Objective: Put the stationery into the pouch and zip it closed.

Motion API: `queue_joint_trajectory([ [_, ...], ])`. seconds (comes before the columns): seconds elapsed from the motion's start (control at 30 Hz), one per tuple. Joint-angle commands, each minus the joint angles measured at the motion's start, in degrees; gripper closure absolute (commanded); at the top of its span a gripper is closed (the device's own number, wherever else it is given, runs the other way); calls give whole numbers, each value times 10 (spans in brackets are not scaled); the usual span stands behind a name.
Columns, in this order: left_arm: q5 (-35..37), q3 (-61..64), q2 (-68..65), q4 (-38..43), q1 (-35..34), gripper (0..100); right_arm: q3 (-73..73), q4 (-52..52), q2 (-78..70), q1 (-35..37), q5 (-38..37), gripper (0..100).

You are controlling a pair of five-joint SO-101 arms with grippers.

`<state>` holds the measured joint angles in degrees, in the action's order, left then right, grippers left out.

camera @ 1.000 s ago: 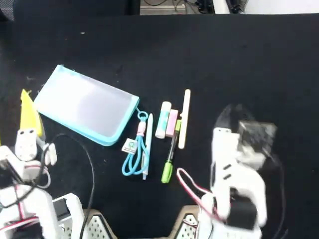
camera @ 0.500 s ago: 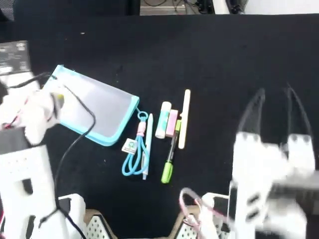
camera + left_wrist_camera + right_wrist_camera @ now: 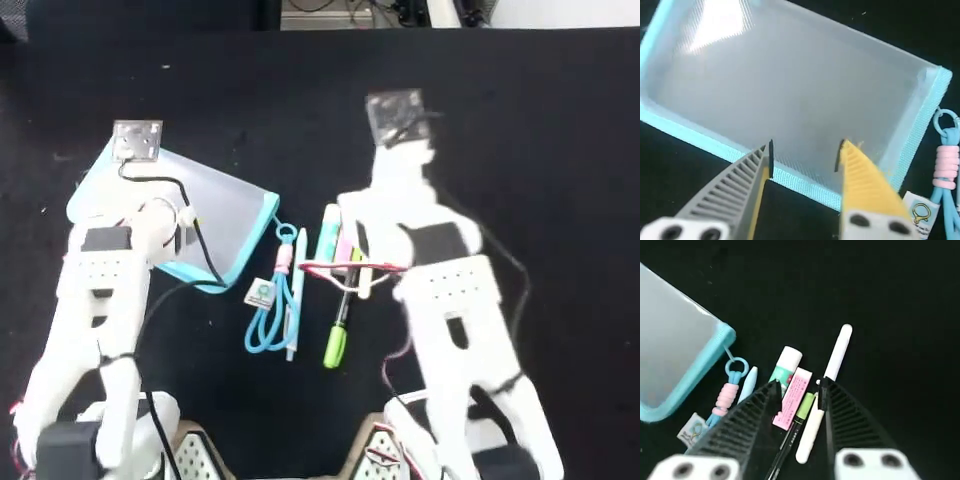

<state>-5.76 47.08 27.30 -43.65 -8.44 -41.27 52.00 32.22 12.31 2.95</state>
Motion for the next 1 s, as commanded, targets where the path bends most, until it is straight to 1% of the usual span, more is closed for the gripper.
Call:
queue_joint_trajectory([
  [0.0,5,-10,-37,11,11,695,-66,-107,-21,14,14,864],
  [0.1,5,-47,-55,6,34,705,-105,-151,-25,13,40,864],
  [0.2,0,-125,-63,3,57,704,-111,-156,-25,11,54,864],
  [0.23,-11,-150,-72,3,64,703,-111,-156,-25,10,56,864],
  [0.27,-37,-178,-86,-3,75,703,-111,-157,-25,8,56,864],
  [0.33,-83,-237,-122,-40,96,704,-110,-158,-24,-5,57,864],
  [0.43,-91,-327,-198,-110,114,705,-113,-169,-24,-31,57,864],
  [0.53,-91,-398,-280,-133,114,707,-114,-174,-27,-46,57,864],
  [0.63,-91,-437,-339,-136,114,707,-115,-174,-27,-47,57,864],
  [0.73,-92,-458,-369,-133,120,707,-115,-174,-28,-46,57,864],
  [0.83,-89,-464,-381,-132,137,707,-116,-172,-28,-45,57,864],
  [0.97,-92,-464,-381,-136,131,707,-124,-175,-28,-42,56,864],
])
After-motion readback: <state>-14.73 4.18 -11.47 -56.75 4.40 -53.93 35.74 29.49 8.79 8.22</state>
